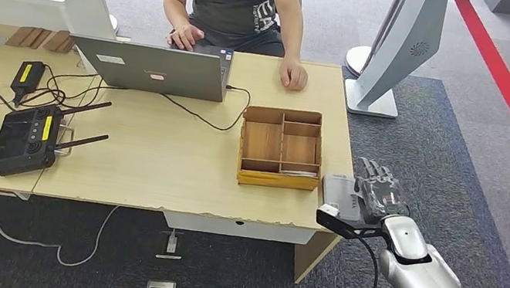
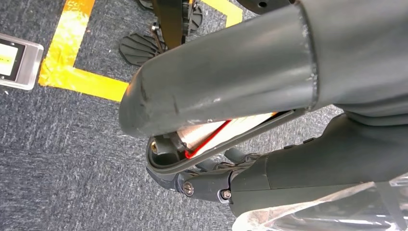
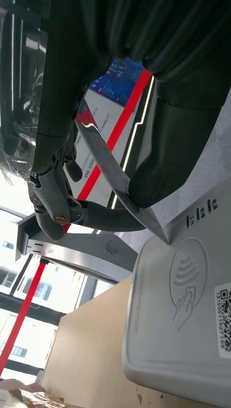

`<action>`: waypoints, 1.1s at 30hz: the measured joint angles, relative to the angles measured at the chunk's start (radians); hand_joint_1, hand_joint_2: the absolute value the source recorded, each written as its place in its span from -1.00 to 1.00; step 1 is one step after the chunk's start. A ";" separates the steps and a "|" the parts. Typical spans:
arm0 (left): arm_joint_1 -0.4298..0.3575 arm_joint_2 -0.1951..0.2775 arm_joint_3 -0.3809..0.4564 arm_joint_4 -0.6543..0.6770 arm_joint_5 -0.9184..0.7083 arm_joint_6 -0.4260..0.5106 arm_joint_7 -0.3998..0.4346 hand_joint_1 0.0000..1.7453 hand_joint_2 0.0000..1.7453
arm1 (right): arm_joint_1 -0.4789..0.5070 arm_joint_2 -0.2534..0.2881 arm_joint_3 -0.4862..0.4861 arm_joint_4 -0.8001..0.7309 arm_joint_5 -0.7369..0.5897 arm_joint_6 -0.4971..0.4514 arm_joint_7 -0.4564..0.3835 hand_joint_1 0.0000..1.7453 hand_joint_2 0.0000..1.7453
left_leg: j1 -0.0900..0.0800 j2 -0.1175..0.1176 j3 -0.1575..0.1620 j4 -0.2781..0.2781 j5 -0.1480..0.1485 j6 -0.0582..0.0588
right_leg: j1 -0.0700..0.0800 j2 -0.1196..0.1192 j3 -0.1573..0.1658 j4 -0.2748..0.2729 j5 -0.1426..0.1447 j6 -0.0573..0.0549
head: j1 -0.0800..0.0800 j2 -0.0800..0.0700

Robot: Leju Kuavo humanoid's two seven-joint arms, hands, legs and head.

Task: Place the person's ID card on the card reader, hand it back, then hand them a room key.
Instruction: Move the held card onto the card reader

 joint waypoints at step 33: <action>0.000 0.000 -0.014 0.000 0.043 0.005 -0.002 -1.00 -1.00 | 0.000 0.035 0.048 0.002 -0.064 -0.001 -0.013 1.00 1.00 | 0.000 0.001 0.002 0.000 0.000 0.000 | 0.000 0.000 0.002 0.000 0.000 0.000 | 0.000 0.000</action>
